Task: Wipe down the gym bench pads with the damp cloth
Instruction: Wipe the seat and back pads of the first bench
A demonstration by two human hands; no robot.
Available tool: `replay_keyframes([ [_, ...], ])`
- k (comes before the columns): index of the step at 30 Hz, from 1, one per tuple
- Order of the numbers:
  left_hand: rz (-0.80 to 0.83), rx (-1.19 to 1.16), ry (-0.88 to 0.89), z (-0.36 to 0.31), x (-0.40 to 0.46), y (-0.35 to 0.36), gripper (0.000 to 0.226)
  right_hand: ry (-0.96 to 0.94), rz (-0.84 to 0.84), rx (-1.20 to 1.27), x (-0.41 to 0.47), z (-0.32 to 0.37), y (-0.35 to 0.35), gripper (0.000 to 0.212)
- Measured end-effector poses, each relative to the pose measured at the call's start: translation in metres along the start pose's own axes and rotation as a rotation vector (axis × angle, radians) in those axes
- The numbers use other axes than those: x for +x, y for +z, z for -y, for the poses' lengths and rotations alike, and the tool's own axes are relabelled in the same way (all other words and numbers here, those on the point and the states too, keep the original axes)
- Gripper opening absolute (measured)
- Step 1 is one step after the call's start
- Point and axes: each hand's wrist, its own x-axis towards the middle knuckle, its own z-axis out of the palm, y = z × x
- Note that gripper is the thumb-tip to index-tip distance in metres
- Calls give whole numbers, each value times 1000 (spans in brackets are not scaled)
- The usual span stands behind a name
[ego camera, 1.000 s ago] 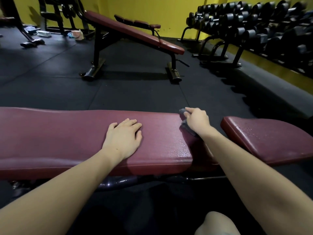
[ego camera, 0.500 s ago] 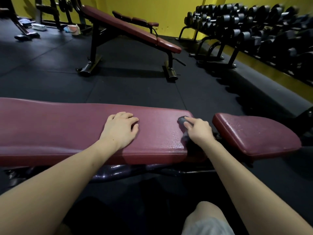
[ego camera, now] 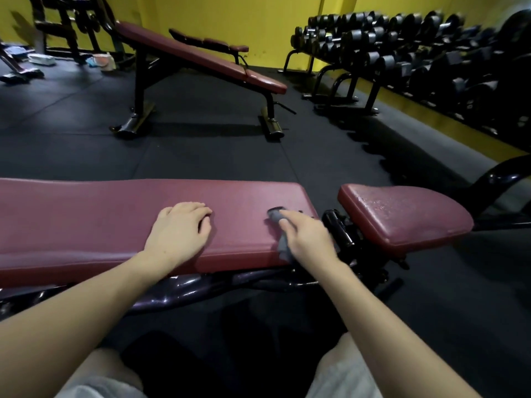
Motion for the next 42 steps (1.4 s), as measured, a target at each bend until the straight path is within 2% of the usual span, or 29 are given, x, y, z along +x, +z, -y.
replay_keyframes([
  [3,-78,18,-22,-2,-2,-1,34,97,-92,17,-3,-17,0,30],
  [5,-57,35,-49,-5,1,-1,33,88,-193,-9,-2,-2,14,27],
  [7,-44,42,-63,-6,0,-1,33,-38,-262,-15,-6,30,39,23],
  [9,-55,51,-70,-4,-2,-2,32,-176,-253,-36,-17,58,63,24],
  [13,-71,83,-67,-2,-5,-1,33,-365,-186,-4,-21,37,49,26],
  [15,-70,89,-59,-3,-5,0,32,-327,-205,-62,-23,1,25,25],
  [17,-67,90,-74,-5,-4,0,31,-168,-261,-43,-22,-29,5,24],
  [20,-74,91,-74,-8,-4,1,31,-60,-347,-80,-20,-22,13,18],
  [22,-76,85,-76,-8,-5,1,31,-140,-349,-91,-19,10,33,18],
  [25,-69,77,-80,-7,-5,0,31,-250,-228,-20,-24,56,61,24],
  [29,-75,54,21,-4,-6,-1,31,-305,-60,-36,-24,48,41,26],
  [31,-77,34,63,-3,-5,0,34,-190,-121,-27,-22,16,20,24],
  [33,-82,28,71,-4,-5,1,39,12,-218,-20,-23,-7,3,23],
  [36,-40,38,80,-5,-4,0,41,159,-287,-80,-23,2,6,17],
  [39,-14,46,84,-4,-3,0,38,105,-309,-118,-22,41,28,14],
  [42,-15,27,83,-4,-2,0,35,-5,-227,-102,-26,70,48,18],
])
